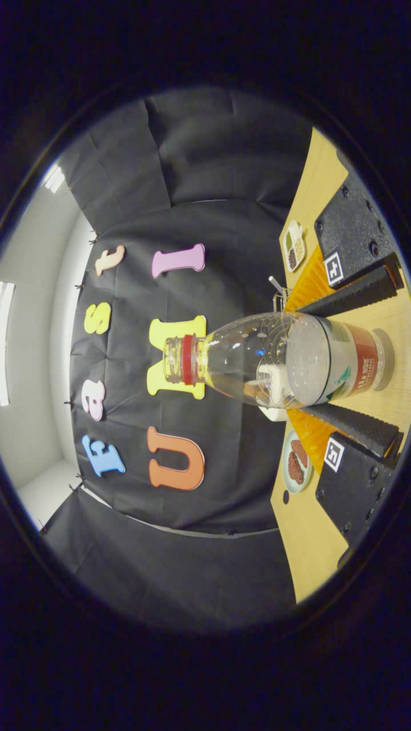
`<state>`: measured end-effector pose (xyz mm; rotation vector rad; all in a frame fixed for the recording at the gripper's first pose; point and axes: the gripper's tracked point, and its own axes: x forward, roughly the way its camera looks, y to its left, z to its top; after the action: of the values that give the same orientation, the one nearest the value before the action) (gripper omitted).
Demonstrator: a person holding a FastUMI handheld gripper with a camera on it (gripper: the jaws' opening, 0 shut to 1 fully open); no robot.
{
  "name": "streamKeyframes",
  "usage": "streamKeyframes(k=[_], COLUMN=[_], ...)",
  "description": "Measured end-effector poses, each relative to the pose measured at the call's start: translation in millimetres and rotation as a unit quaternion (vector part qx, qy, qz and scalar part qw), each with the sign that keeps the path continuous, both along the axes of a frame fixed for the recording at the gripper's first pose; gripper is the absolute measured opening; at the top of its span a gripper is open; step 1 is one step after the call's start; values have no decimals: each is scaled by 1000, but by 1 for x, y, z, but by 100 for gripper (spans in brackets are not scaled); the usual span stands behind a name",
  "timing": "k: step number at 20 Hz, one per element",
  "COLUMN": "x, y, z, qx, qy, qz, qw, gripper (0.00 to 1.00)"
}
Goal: Take the bottle from table, then pour the juice into the cup, finally place the bottle on the coaster
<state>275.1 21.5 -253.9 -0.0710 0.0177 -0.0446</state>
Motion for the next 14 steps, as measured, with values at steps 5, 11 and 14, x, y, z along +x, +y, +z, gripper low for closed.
streamKeyframes(k=[5, 11, 14], x=[20, 27, 29], y=[-3, -10, -15], z=[-45, -70, -74], qx=[-1, -1, 11], qy=[30, 29, 25], qz=[3, 6, 5], qw=[1000, 1000, 1000], gripper=[82, 82, 82])
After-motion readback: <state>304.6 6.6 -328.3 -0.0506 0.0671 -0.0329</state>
